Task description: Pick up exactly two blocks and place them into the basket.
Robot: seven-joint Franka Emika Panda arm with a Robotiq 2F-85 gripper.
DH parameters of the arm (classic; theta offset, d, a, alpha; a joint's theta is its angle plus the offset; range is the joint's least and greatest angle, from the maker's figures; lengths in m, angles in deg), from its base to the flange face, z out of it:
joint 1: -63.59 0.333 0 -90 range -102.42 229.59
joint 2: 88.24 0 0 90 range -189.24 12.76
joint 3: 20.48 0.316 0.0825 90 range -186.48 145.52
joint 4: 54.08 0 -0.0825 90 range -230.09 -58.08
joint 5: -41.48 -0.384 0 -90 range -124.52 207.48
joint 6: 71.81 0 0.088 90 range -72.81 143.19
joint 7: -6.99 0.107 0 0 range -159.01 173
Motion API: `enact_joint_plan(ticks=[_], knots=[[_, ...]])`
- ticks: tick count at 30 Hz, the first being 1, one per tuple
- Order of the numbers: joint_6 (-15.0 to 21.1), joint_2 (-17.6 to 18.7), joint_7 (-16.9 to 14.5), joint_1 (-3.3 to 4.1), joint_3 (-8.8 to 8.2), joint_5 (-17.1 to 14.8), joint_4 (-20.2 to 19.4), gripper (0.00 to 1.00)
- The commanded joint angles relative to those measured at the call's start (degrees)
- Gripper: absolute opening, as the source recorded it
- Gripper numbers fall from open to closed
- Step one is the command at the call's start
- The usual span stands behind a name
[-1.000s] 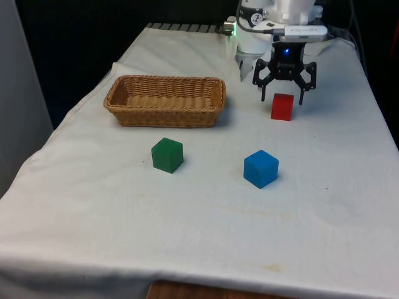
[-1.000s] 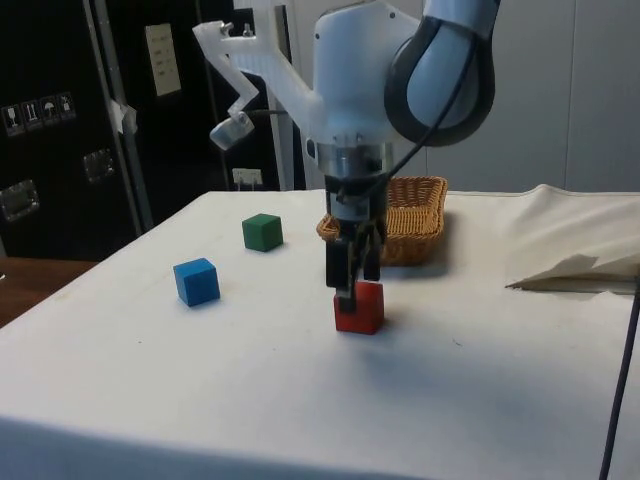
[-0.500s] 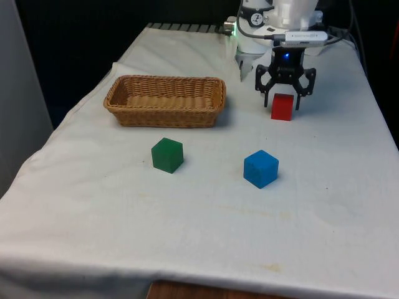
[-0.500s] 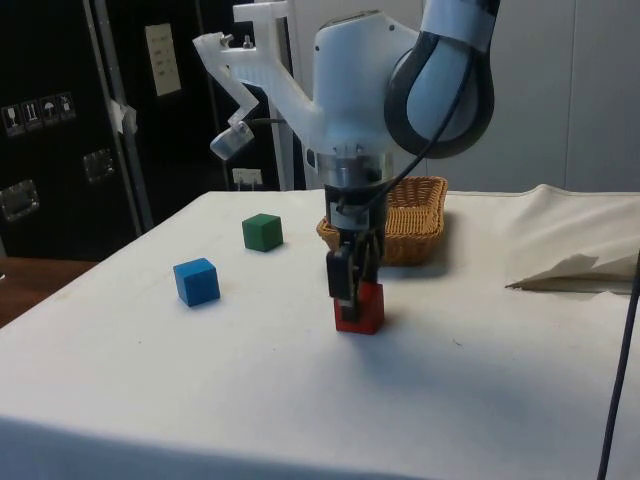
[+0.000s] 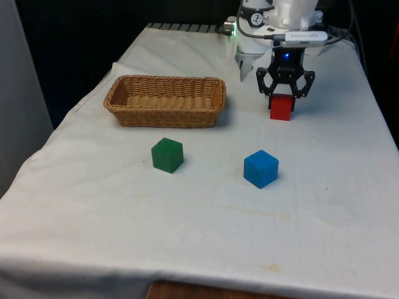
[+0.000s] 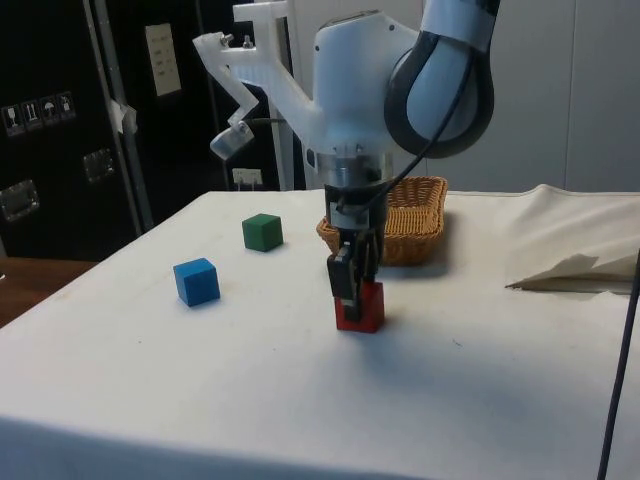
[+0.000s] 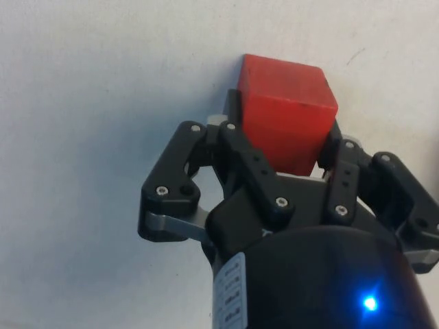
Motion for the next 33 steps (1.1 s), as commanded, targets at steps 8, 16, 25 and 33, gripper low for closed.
enact_joint_plan(ticks=[8, 16, 25, 33], knots=[[-2.69, -5.90, -0.11, -0.06, -0.69, 0.74, -2.81, 0.01], [-6.82, -11.75, -1.09, -0.57, -1.49, 1.09, -4.30, 0.01], [-11.57, -16.50, -4.30, -0.97, -3.72, 1.15, -3.78, 0.01], [-15.36, -19.02, -8.31, -1.09, -6.19, 0.97, -2.12, 0.01]])
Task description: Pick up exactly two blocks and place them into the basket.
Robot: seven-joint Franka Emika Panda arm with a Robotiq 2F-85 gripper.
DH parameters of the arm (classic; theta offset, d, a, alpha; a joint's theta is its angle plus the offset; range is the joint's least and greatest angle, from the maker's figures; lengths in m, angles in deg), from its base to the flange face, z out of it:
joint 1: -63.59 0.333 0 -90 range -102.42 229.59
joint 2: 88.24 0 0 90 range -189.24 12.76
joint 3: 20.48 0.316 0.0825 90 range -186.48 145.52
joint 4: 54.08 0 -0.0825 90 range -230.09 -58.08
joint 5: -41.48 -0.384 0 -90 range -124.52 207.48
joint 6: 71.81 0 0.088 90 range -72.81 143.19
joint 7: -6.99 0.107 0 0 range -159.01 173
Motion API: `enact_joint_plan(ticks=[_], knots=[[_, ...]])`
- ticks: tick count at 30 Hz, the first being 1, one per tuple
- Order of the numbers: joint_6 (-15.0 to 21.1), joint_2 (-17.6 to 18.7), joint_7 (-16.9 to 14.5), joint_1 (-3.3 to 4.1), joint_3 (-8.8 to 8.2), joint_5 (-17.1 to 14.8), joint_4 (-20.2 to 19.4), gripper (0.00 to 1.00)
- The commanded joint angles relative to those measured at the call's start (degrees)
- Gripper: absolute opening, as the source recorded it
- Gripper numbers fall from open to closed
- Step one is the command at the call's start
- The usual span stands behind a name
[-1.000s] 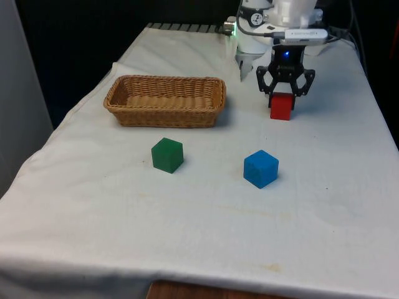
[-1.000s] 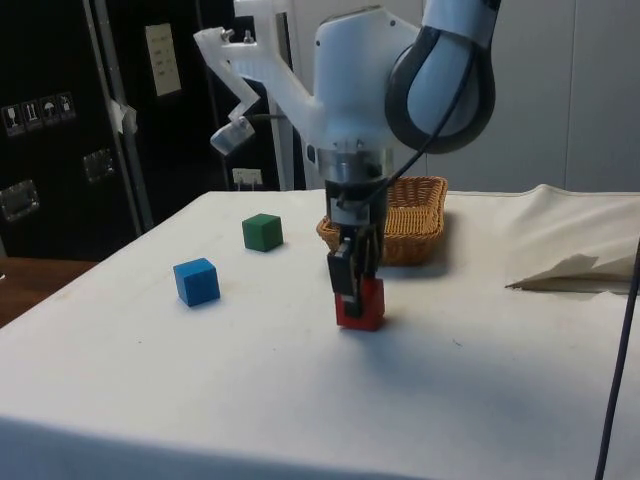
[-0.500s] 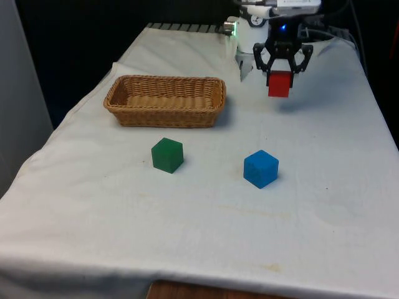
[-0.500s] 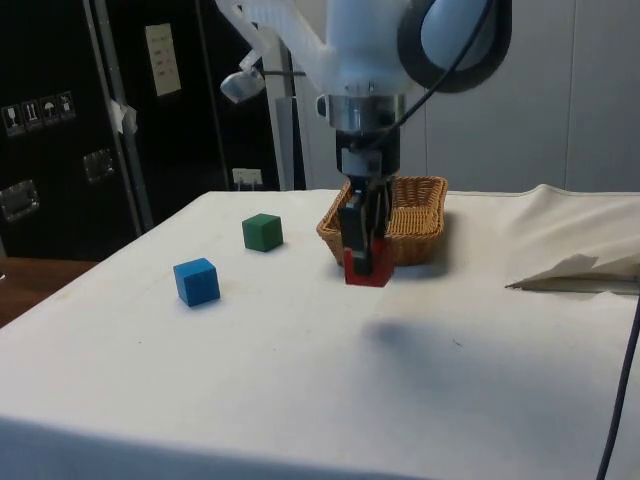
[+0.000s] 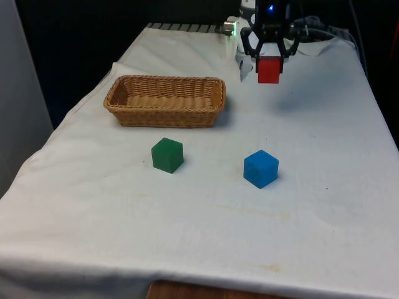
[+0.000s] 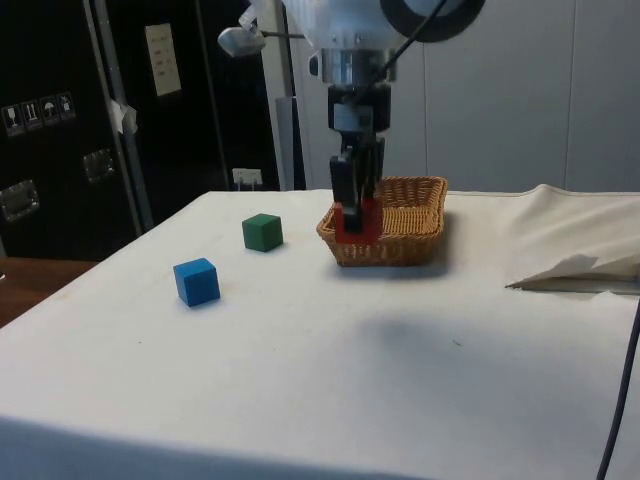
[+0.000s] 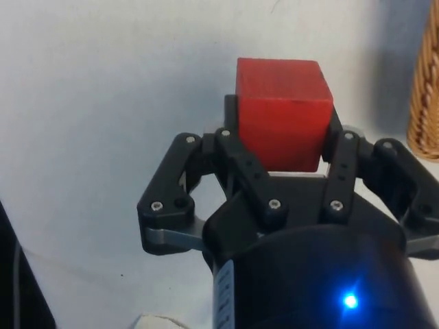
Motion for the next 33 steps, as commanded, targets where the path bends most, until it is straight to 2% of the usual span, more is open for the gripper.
enact_joint_plan(ticks=[1, 4, 5, 6, 11, 16, 24, 25, 29, 30, 33], knots=[[-0.97, -0.52, -0.52, -0.29, -0.34, 0.63, 0.46, 0.01], [-2.01, -0.97, -1.89, -0.34, -0.97, 0.52, 1.15, 0.01], [-1.32, -0.74, -1.78, -0.11, -0.92, 0.00, 0.92, 0.01], [-2.35, -1.09, -2.41, -0.34, -1.20, 0.46, 1.38, 0.01], [-3.67, -1.83, -5.21, -0.40, -2.06, 0.34, 2.29, 0.01], [-3.38, -1.03, -6.93, -0.29, -2.41, 0.11, 2.86, 0.01], [-2.06, 4.01, -10.26, -0.52, -3.38, -0.23, 5.39, 0.01], [-1.55, 5.39, -11.46, -0.80, -4.07, -0.40, 5.96, 0.01], [-0.80, 7.51, -13.64, -0.97, -6.07, -0.34, 6.76, 0.01], [-1.09, 7.28, -12.43, -0.74, -5.50, -0.06, 6.76, 0.01], [-0.74, 7.96, -14.32, -1.09, -7.28, 0.34, 7.05, 0.01]])
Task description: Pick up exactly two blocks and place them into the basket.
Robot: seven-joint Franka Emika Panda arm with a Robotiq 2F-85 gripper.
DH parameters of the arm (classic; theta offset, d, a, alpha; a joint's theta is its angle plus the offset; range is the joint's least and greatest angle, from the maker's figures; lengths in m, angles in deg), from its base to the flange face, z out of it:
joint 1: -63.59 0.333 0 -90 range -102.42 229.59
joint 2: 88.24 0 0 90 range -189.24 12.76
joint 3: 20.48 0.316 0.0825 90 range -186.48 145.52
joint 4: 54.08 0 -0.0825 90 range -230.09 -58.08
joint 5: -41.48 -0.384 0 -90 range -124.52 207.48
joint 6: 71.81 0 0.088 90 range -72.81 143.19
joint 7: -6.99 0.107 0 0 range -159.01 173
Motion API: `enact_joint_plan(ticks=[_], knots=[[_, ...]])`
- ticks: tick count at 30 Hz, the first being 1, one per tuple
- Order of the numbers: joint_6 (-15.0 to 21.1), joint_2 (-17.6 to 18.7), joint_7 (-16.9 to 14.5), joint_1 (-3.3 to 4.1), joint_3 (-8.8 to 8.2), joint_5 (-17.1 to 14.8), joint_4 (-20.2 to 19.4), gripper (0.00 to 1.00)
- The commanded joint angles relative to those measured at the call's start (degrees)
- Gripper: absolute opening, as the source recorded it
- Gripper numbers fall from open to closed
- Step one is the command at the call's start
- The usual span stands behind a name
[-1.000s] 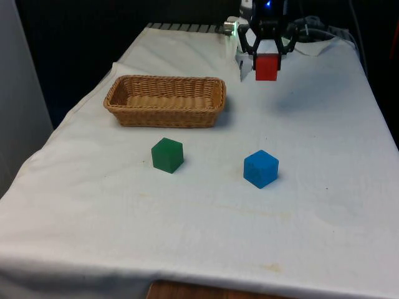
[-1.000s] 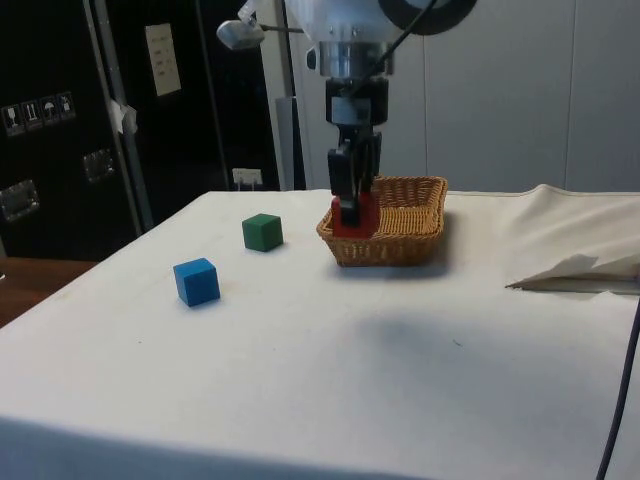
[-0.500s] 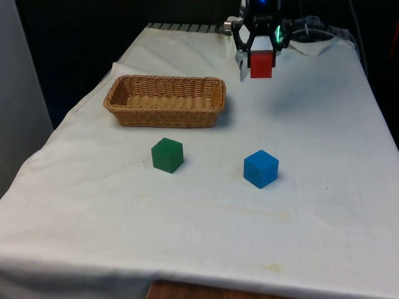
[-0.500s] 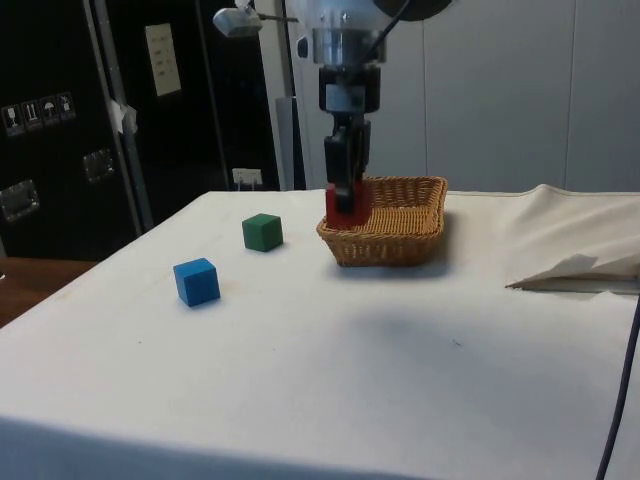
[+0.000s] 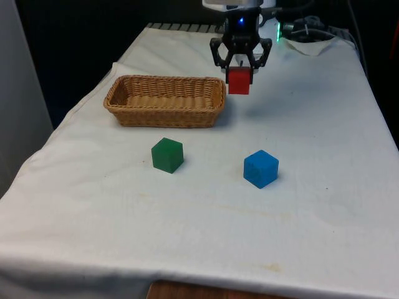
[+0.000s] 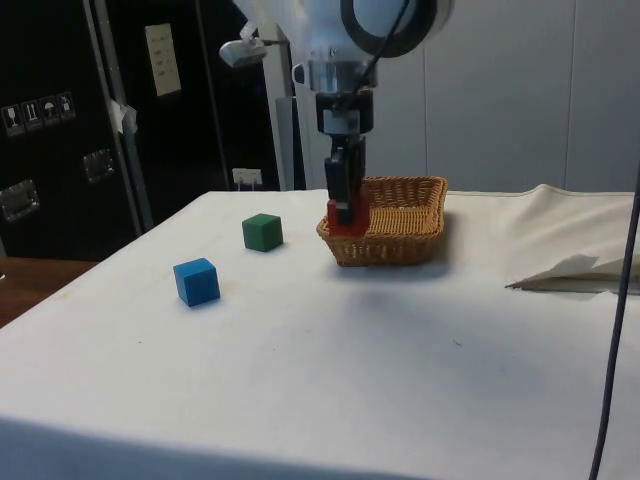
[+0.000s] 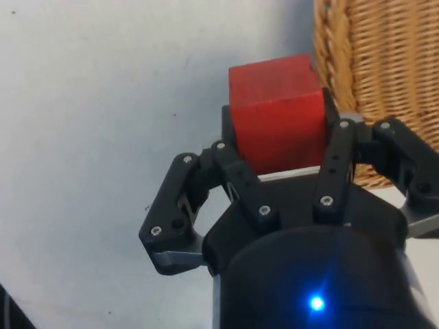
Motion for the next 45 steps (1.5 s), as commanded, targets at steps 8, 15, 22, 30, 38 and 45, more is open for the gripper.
enact_joint_plan(ticks=[8, 15, 22, 30, 38, 45], knots=[[0.23, 0.46, -1.38, -0.46, -2.75, 2.18, 0.46, 0.01], [0.23, 0.86, -2.46, -0.52, -6.07, 4.76, 0.92, 0.01], [0.80, 1.83, -4.47, -0.57, -8.25, 4.93, 1.26, 0.01], [2.98, 5.33, -8.31, -0.74, -11.52, 4.18, 2.01, 0.01], [4.70, 8.02, -10.14, -0.69, -13.24, 3.95, 2.64, 0.01], [6.13, 9.91, -10.71, -1.03, -13.29, 3.61, 2.64, 0.01]])
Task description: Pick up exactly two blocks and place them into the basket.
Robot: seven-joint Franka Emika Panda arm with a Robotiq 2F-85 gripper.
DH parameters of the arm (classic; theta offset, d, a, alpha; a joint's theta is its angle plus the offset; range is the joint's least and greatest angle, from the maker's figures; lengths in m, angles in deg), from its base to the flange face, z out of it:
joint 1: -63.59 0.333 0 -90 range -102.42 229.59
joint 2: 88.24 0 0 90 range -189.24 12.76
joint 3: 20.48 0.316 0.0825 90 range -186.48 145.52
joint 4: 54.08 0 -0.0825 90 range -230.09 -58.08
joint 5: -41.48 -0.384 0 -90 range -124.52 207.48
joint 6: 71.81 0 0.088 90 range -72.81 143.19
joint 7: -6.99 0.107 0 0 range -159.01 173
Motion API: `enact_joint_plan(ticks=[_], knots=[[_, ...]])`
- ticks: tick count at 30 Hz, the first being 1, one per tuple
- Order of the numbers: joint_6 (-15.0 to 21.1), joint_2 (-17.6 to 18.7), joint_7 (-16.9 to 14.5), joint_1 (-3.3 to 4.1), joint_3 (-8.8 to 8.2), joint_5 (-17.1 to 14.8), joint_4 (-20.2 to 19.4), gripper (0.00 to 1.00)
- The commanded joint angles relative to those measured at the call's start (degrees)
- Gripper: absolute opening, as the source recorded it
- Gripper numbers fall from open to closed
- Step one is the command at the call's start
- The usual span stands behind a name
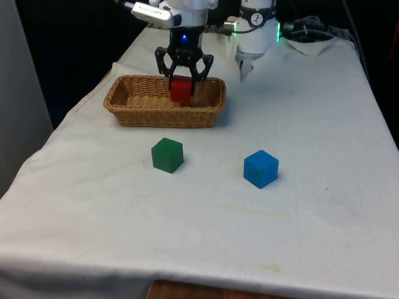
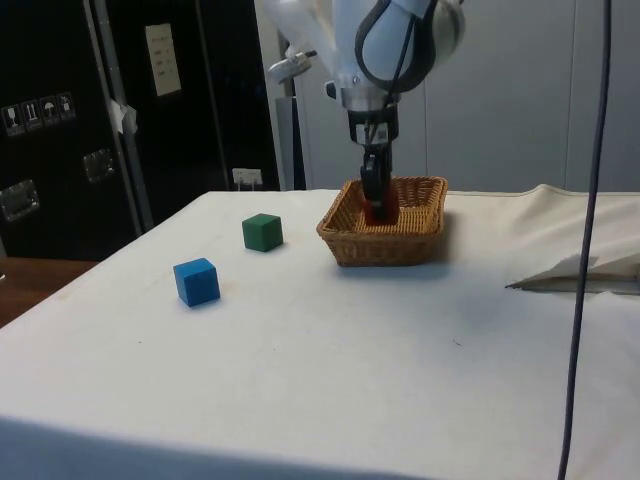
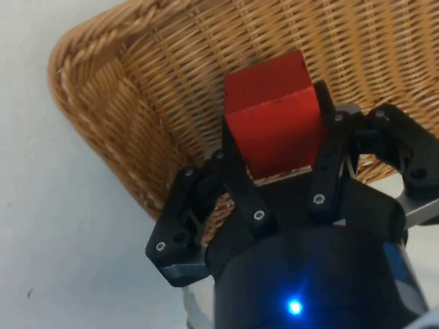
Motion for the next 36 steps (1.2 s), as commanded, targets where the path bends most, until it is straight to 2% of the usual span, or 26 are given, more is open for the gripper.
enact_joint_plan(ticks=[1, 6, 7, 8, 13, 15, 16, 17, 21, 22, 23, 24, 25, 26, 31, 33, 34, 36], knots=[[1.09, 0.40, -1.03, -0.46, 0.52, -0.97, -0.23, 0.01], [2.52, 1.89, -1.60, -0.69, 0.74, -1.60, -0.29, 0.01], [2.46, 2.64, -0.46, -0.11, 0.00, -0.52, 0.00, 0.01], [2.58, 1.95, -1.72, -0.74, 0.74, -1.72, -0.34, 0.01], [2.46, 2.18, -2.29, -0.80, 0.46, -2.18, -0.17, 0.01], [2.41, 2.29, -2.52, -0.74, 0.29, -2.23, -0.06, 0.18], [2.58, 2.75, -1.66, -0.29, -0.29, -1.43, 0.06, 0.27], [2.35, 2.29, -2.52, -0.74, 0.17, -2.23, -0.06, 0.27], [2.35, 2.35, -2.58, -0.74, 0.06, -2.18, 0.00, 0.66], [2.29, 2.35, -2.58, -0.74, 0.06, -2.18, 0.00, 0.85], [2.29, 2.35, -2.58, -0.74, 0.06, -2.18, 0.00, 0.94], [2.29, 2.35, -2.58, -0.74, 0.00, -2.18, 0.00, 1.00], [2.52, 2.75, -1.83, -0.34, -0.46, -1.43, 0.11, 1.00], [2.29, 2.35, -2.58, -0.74, 0.00, -2.18, 0.00, 1.00], [2.29, 2.35, -2.58, -0.74, 0.00, -2.18, 0.00, 1.00], [1.32, 1.49, -1.83, -0.23, -0.74, -1.26, 0.40, 1.00], [2.41, 2.41, -1.83, -0.34, -0.52, -1.43, 0.40, 1.00], [0.63, 0.80, -1.38, 0.06, -1.03, -0.86, 0.63, 1.00]])
